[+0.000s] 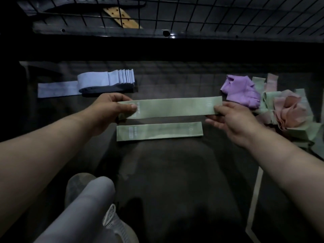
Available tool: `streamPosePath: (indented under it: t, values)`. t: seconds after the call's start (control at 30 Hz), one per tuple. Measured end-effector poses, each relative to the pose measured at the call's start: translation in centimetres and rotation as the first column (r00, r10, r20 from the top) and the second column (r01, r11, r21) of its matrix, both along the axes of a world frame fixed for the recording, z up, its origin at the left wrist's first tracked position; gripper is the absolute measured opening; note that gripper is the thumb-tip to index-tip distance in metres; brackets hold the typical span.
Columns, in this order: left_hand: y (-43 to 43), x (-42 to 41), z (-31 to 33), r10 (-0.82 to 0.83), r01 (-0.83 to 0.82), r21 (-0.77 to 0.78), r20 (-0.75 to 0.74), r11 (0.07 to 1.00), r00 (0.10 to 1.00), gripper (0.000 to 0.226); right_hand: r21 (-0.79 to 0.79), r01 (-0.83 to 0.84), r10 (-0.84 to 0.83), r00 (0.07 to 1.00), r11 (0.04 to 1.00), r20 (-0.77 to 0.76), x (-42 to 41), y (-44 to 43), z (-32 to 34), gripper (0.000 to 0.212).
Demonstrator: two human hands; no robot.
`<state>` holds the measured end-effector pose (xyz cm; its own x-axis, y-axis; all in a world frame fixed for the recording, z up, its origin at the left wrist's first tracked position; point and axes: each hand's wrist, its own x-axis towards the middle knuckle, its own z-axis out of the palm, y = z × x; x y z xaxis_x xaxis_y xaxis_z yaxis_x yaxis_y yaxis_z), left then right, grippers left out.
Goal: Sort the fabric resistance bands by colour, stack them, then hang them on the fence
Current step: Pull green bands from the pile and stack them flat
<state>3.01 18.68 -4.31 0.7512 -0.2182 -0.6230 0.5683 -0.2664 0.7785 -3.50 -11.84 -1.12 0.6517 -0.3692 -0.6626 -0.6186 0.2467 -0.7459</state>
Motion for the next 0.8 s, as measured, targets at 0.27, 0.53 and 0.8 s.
streamPosePath:
  t: [0.27,0.53,0.8]
  values:
    - [0.8,-2.2,-3.7,0.127,-0.121,0.163,-0.026,0.979,0.992,0.013,-0.231,-0.201,0.146,0.961,0.952,-0.234,-1.5,0.7,-5.0,0.013]
    - [-0.1,-3.7,-5.8,0.03,-0.065,0.392,0.095,0.917,0.995,0.012,-0.376,-0.254,0.152,0.948,0.891,-0.279,-2.2,1.3,-7.8,0.011]
    - [-0.1,-4.3,-5.6,-0.225,0.074,0.685,0.135,0.725,0.965,0.045,-0.571,-0.411,0.171,0.888,0.711,-0.426,-2.4,0.3,-9.3,0.016]
